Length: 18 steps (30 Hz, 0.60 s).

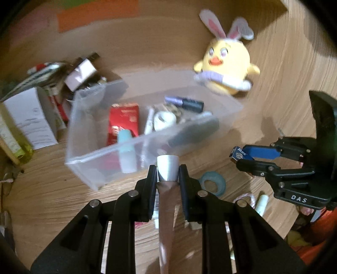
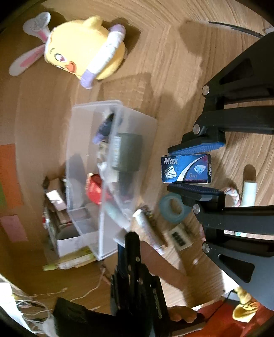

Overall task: Organize objects
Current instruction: 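Drop the pink tube into the box while the right tool drops the blue Max box in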

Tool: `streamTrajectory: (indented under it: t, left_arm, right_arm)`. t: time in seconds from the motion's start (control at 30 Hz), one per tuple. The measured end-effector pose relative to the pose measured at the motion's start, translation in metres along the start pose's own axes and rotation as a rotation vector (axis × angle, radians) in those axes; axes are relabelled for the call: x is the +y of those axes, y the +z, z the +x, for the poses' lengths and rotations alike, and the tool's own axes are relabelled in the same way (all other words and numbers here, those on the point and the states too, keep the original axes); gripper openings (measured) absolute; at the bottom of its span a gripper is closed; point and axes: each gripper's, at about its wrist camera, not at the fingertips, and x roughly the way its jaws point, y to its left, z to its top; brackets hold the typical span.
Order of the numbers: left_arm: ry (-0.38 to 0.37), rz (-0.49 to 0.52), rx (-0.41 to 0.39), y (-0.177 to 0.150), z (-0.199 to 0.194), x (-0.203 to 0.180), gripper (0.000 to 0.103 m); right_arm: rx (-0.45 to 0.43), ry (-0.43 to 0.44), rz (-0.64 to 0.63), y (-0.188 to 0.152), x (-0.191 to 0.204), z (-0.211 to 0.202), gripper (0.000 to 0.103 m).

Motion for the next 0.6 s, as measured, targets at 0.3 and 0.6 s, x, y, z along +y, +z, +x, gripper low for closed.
streamTrajectory:
  t: [0.3,0.6]
  left_arm:
    - [0.002,-0.053,-0.165,0.011,-0.061,0.014,0.019]
    - [0.020,-0.063,-0.311,0.039,-0.101,0.018,0.019]
  right_arm:
    - [-0.133,0.003,0.020,0.031,0.006,-0.034,0.025]
    - [-0.239,-0.005,0.020,0.067,0.009,-0.055,0.025]
